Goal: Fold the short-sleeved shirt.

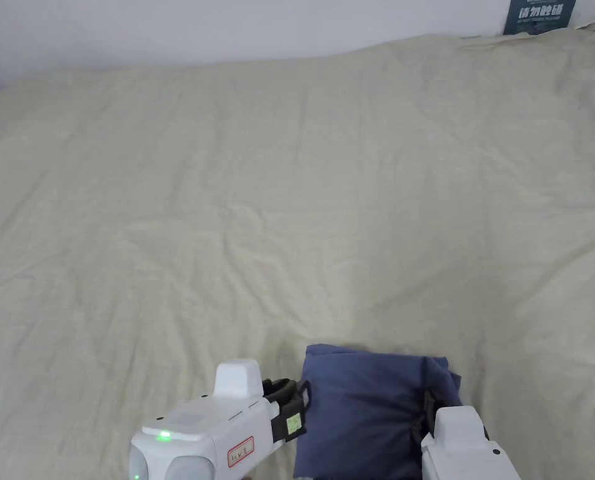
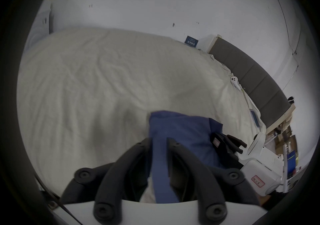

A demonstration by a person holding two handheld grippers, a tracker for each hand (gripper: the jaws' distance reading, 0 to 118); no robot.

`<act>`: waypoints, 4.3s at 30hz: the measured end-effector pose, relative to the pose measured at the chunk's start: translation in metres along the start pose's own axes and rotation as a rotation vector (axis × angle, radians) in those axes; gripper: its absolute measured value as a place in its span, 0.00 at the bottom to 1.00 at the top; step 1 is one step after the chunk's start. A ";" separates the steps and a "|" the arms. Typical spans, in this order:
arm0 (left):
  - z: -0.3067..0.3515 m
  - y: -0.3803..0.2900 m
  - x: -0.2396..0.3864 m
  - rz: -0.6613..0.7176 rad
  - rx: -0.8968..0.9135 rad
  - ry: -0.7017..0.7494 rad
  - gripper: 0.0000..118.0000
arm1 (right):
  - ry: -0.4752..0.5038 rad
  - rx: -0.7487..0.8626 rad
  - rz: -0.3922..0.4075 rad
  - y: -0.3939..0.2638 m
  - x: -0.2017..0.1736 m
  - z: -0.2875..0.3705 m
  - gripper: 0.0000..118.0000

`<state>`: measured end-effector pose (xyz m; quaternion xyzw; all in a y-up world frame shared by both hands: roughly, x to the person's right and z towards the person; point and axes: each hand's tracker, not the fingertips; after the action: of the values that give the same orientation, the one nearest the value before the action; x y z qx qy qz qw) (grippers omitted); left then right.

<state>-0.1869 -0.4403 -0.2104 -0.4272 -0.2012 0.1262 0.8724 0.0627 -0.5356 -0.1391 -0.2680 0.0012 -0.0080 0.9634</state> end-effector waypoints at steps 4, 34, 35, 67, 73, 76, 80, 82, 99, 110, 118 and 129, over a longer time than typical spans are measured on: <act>-0.020 0.005 -0.014 0.109 -0.092 -0.084 0.61 | 0.016 -0.016 -0.002 -0.002 0.008 -0.004 0.00; -0.060 0.036 -0.027 0.107 -0.342 -0.203 0.11 | 0.097 0.132 -0.045 0.101 0.047 0.071 0.00; -0.055 0.041 -0.028 0.102 -0.336 -0.214 0.11 | 0.090 0.156 -0.038 0.107 0.049 0.076 0.00; 0.139 0.164 -0.326 0.164 -0.148 0.500 0.10 | 0.076 0.269 0.018 0.158 0.040 0.090 0.00; 0.113 0.154 -0.332 0.171 -0.201 0.557 0.11 | 0.062 0.255 0.019 0.150 0.044 0.089 0.00; 0.109 0.152 -0.338 0.225 -0.197 0.595 0.22 | 0.061 0.251 0.004 0.150 0.044 0.088 0.00; 0.109 0.146 -0.334 0.208 -0.190 0.705 0.78 | 0.062 0.248 -0.003 0.180 0.015 0.071 0.00; 0.117 0.143 -0.325 0.181 -0.137 0.714 0.95 | 0.067 0.247 -0.007 0.176 0.025 0.071 0.00; 0.224 0.140 -0.127 -0.079 0.601 0.663 0.99 | -0.023 0.344 0.016 0.209 0.034 0.099 0.00; 0.224 0.128 0.002 -0.192 0.864 0.586 0.98 | -0.059 0.451 0.042 0.242 0.052 0.141 0.00; 0.177 0.102 0.053 -0.281 0.978 0.500 0.79 | -0.073 0.474 0.035 0.240 0.064 0.153 0.00; 0.134 0.076 0.080 -0.345 0.921 0.412 0.00 | -0.093 0.485 0.019 0.237 0.073 0.160 0.00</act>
<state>-0.1808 -0.2702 -0.1769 0.0234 -0.0168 -0.0302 0.9991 0.1406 -0.2517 -0.1244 -0.0290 -0.0426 0.0134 0.9986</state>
